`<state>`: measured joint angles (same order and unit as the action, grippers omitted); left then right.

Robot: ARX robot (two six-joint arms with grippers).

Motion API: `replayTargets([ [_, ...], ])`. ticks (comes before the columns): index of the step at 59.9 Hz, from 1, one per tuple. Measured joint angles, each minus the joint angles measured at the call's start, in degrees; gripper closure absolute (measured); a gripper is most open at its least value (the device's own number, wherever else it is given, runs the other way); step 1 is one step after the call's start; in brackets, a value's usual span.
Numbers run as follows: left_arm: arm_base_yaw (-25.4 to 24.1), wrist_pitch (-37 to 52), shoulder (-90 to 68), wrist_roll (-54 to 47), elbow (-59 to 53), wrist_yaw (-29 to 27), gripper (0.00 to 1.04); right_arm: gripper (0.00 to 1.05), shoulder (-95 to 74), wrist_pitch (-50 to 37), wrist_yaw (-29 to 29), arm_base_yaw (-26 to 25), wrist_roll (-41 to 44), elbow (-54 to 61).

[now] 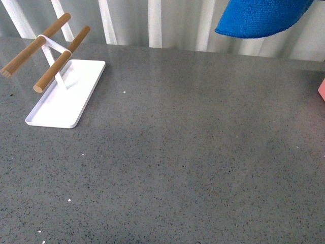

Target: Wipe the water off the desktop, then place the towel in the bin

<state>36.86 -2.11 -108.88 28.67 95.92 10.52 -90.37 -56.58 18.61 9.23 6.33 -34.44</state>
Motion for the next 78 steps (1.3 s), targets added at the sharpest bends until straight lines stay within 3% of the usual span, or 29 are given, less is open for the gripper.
replayTargets([
  [13, -0.31, -0.55, 0.00, -0.13, -0.28, -0.31, 1.01, 1.02, 1.57, 0.87, 0.17, -0.74, -0.15, 0.00],
  [25, -3.63, -0.09, 0.00, -0.07, -2.99, -0.48, 0.56, 1.02, 2.84, 2.19, 0.28, -1.95, -0.46, 0.00],
  [34, -7.78, 1.29, 0.39, -0.15, -6.88, -0.09, 0.35, 1.02, 3.69, 2.25, 0.55, -2.93, -1.84, 0.00],
  [37, -10.67, 2.36, 0.85, -0.66, -10.60, -0.07, 0.22, 1.02, 4.04, 2.21, 0.55, -3.78, -3.08, 0.00],
  [43, -14.45, 4.13, 1.79, -1.51, -16.06, 0.57, 0.06, 1.02, 4.09, 2.19, 0.55, -4.87, -4.61, 0.00],
  [59, -23.96, 10.82, 11.96, -7.67, -36.81, 3.45, 0.07, 1.02, 3.98, 4.00, 0.17, -7.78, -8.17, 0.00],
  [78, -27.23, 13.81, 30.71, -12.15, -61.53, 9.18, 0.07, 1.02, -0.55, 4.81, -0.07, -11.04, -8.50, 0.74],
])
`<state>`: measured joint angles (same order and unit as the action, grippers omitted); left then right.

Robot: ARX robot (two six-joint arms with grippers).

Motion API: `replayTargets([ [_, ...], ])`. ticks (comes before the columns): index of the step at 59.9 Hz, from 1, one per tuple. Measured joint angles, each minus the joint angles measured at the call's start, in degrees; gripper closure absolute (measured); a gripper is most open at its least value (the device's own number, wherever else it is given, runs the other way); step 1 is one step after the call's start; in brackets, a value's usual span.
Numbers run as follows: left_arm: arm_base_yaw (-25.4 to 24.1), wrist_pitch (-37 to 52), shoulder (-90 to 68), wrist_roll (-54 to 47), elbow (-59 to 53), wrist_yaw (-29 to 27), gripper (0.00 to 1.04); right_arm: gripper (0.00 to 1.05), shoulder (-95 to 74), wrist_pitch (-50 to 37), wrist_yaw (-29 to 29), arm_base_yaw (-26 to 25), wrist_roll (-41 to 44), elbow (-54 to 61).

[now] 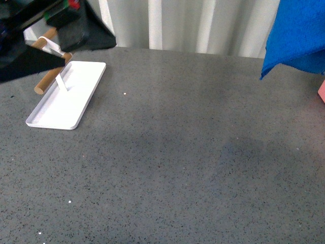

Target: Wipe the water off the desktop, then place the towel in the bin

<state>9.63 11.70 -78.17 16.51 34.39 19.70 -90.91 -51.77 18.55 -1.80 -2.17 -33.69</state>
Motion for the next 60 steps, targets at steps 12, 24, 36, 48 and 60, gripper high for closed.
replayTargets([
  [12, -1.44, 20.09, 5.92, -7.93, -13.90, -15.82, 0.21, 1.02, -0.28, 0.04, 0.07, -0.22, 0.42, 0.59],
  [24, -5.44, 41.86, 16.41, -14.84, -25.57, -24.33, 0.61, 1.02, -0.37, 0.31, 0.00, 0.63, 0.66, 0.63],
  [36, -9.16, 42.51, 18.47, -15.63, -30.60, -19.74, 0.93, 1.02, -0.39, 0.28, -0.31, 1.38, 0.83, 1.11],
  [48, -9.53, 35.58, 28.26, -16.02, -32.35, -19.74, 1.01, 1.02, -0.37, 0.17, -1.11, 2.16, 0.77, 1.29],
  [60, -9.53, 27.91, 37.22, -16.06, -33.05, -19.74, 1.01, 1.02, 0.63, 0.20, -1.99, 3.02, 0.63, 2.73],
])
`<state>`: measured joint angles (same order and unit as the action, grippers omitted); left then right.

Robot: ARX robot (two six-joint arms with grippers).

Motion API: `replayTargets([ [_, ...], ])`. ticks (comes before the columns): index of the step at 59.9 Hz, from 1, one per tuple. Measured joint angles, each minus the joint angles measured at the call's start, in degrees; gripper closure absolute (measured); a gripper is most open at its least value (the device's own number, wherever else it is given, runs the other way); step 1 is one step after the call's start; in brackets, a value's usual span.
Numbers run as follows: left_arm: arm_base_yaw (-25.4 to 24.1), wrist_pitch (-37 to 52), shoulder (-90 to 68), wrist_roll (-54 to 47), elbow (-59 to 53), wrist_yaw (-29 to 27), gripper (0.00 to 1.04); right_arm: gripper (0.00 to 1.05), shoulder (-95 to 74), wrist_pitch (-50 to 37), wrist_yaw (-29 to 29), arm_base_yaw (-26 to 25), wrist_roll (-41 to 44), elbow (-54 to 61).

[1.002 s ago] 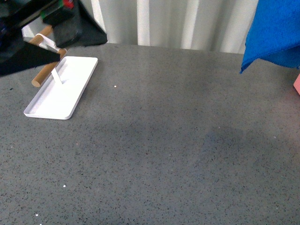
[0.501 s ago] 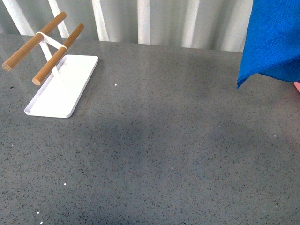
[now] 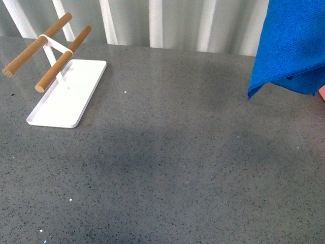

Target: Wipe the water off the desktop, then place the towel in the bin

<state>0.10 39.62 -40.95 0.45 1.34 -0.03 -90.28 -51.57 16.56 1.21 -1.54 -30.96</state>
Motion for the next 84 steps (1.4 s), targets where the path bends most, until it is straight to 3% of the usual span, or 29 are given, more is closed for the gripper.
replayTargets([
  [33, 0.00, -16.92, 18.32, 0.00, -0.07, 0.02, 1.01, 1.02, 1.95, 0.98, -1.49, 0.44, 0.15, 1.31],
  [71, 0.00, -29.14, 30.73, 0.00, -0.07, 0.00, 1.01, 1.02, 2.21, 1.86, -3.13, 3.04, -0.44, 1.29],
  [77, 0.00, -38.42, 37.94, -0.02, -0.04, 0.02, 1.01, 1.02, 2.12, 1.86, -3.50, 3.61, -0.44, 1.29],
  [84, 0.00, -39.34, 40.72, -0.02, -0.04, 0.02, 1.01, 1.02, 1.77, 1.90, -4.00, 3.76, -0.46, 1.27],
])
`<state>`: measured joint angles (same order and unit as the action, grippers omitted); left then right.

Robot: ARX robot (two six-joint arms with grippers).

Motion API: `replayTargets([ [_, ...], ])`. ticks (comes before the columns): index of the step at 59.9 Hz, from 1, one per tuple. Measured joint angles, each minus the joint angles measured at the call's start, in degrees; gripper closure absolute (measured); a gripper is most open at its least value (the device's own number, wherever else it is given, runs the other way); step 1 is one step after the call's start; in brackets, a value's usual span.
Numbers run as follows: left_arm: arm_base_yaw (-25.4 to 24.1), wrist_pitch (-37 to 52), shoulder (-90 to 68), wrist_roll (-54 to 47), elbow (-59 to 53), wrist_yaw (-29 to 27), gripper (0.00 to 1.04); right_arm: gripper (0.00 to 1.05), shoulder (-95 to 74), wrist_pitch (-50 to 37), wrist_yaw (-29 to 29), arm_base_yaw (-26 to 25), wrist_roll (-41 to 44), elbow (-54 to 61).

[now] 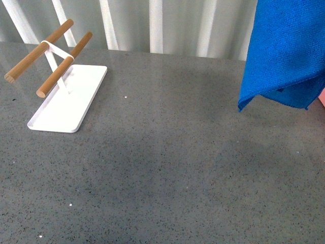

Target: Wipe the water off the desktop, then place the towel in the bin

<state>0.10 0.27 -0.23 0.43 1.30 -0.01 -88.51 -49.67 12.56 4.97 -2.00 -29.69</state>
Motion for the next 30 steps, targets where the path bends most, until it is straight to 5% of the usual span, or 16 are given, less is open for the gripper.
replayTargets([
  [9, 0.00, -0.20, 0.00, 0.00, 0.00, 0.00, 1.01, 1.02, -0.37, 1.03, -1.03, 0.22, 0.00, -0.42],
  [21, 0.00, -0.24, 0.00, 0.02, 0.00, 0.00, 0.55, 1.02, -9.44, 13.84, -2.58, -0.26, -8.59, -6.21],
  [30, 0.00, -0.24, 0.00, 0.02, 0.00, 0.00, 0.32, 1.02, -18.64, 17.31, -3.43, -0.26, -11.63, -9.03],
])
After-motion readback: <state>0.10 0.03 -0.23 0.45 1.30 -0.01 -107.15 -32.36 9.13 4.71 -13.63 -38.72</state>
